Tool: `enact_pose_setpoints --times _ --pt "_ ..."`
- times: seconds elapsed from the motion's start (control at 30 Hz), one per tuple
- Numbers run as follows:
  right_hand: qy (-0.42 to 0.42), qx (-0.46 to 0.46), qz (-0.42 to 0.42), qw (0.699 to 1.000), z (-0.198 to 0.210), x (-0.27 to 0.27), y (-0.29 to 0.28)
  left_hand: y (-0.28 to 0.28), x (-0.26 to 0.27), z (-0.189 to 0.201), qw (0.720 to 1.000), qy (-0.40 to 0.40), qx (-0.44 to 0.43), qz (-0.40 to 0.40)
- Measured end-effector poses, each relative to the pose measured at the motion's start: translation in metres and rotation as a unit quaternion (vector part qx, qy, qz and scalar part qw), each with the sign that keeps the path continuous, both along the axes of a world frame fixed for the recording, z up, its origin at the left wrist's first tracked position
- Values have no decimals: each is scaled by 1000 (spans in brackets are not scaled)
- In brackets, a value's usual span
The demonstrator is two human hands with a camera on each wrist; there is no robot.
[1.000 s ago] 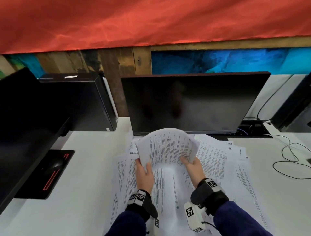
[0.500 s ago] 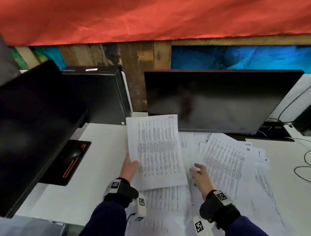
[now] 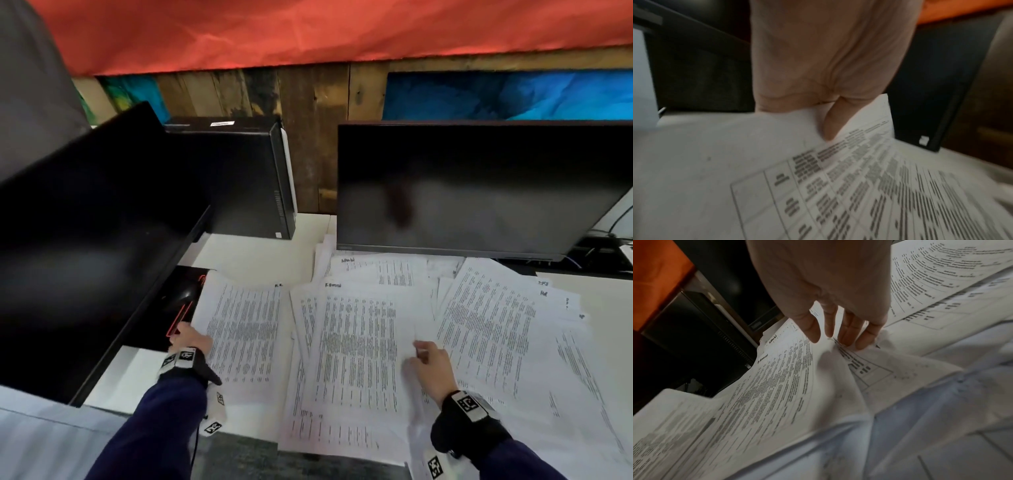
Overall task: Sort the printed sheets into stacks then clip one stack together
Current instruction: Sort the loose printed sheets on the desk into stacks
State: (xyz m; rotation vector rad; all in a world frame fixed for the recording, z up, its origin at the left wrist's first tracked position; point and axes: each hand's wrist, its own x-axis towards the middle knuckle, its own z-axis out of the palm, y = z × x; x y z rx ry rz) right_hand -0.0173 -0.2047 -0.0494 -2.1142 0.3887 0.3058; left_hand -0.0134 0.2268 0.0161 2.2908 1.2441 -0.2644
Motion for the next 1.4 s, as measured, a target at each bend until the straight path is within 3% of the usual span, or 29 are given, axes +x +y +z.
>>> enact_pose_setpoints --times 0.07,0.13,0.2,0.27,0.37,0.5,0.57,0.63,0.7,0.73,0.87,0.93,1.03,1.13,1.4 --pt "3 -10 -11 1000 -2 0 1 -26 2 4 997 -38 74 -2" --pt "7 -22 -31 999 0 0 3 -58 9 3 991 -79 76 -81" --pt "21 -47 -65 997 2 0 5 -97 15 -7 978 -118 -14 -171" --pt "51 -66 -108 991 6 2 8 -133 18 -21 966 -94 -119 -209" --pt "103 -49 -161 980 11 8 14 -161 22 -29 969 -14 -178 -168" --pt "121 56 -213 968 10 11 27 -163 26 -32 965 -1 -242 -97" --pt "127 118 -189 967 8 9 33 -164 25 -34 965 -6 -240 -100" --pt "145 72 -110 981 8 7 38 -167 22 -35 976 -8 -177 -126" --pt "138 1 -66 988 7 9 42 -170 17 -38 982 -31 -112 -152" --pt "127 17 -59 990 11 8 46 -170 15 -39 981 -55 -99 -155" --pt "57 201 -83 974 20 5 41 -178 10 -43 965 -158 -135 -159" --pt "24 183 -142 973 18 8 26 -185 10 -40 957 -173 -160 -168" --pt "39 65 -218 973 18 16 3 -199 14 -38 946 -159 -205 -196" --pt "108 -41 -198 974 27 18 -10 -210 19 -36 946 -86 -227 -213" --pt "59 162 -156 973 49 7 4 -216 27 -35 962 -59 -200 -178"
